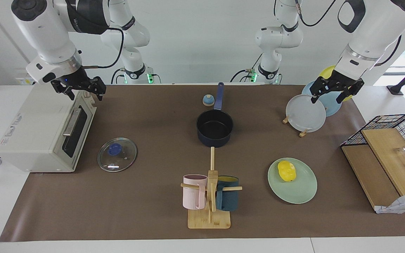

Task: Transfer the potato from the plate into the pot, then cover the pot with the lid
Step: 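Reach the left gripper to the yellow potato on the green plate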

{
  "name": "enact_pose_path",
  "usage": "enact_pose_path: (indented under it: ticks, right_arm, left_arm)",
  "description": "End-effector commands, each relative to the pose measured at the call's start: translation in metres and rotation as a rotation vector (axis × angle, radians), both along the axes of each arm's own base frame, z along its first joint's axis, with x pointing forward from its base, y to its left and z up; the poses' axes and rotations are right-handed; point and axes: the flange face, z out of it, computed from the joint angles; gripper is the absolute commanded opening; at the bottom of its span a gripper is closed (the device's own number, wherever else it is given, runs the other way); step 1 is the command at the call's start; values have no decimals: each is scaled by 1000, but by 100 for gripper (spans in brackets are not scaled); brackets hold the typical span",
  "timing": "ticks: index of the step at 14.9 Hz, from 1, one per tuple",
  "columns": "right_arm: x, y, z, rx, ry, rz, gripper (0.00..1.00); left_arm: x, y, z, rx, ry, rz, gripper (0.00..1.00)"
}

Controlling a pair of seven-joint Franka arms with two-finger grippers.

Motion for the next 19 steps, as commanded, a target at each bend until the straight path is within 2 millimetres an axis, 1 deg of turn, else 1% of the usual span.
enact_pose_path:
  ticks: [1, 3, 4, 5, 8, 9, 10, 12, 14, 15, 16, 17, 18, 19]
  right_arm:
    - [-3, -1, 2, 18, -5, -11, 100]
    - [-3, -1, 2, 18, -5, -11, 100]
    - [-3, -1, 2, 18, -5, -11, 100]
    - [-3, -1, 2, 16, -5, -11, 100]
    - [-3, -1, 2, 18, -5, -11, 100]
    - [-3, -1, 2, 18, -5, -11, 100]
    - [-3, -1, 2, 18, -5, -11, 100]
    - [-3, -1, 2, 18, -5, -11, 100]
    - [-4, -2, 2, 17, -3, -8, 100]
    - [-4, -5, 1, 18, 0, -19, 100]
    - [-4, -13, 2, 18, -3, -34, 100]
    - [-5, -15, 1, 18, 3, -36, 100]
    - [-6, -13, 0, 18, 10, -33, 100]
    - [-7, -7, -1, 16, 17, -21, 100]
  left_arm:
    - [45, -12, -41, -20, 46, 8, 100]
    - [77, -36, -84, -18, 70, -20, 100]
    - [95, -41, -103, -28, 56, -16, 100]
    - [107, -43, -122, -37, 37, -11, 100]
    - [133, -48, -178, -34, 6, -10, 100]
    - [139, -53, -193, -27, -1, -20, 100]
    - [141, -61, -203, -24, -6, -30, 100]
    - [144, -60, -209, 7, -18, -45, 100]
    - [147, -65, -220, 9, -35, -49, 100]
    - [149, -67, -224, 10, -51, -53, 100]
    - [145, -73, -233, 16, -41, -64, 100]
    - [143, -74, -237, 34, -39, -75, 100]
    - [142, -74, -239, 39, -37, -79, 100]
    - [141, -75, -244, 40, -29, -78, 100]
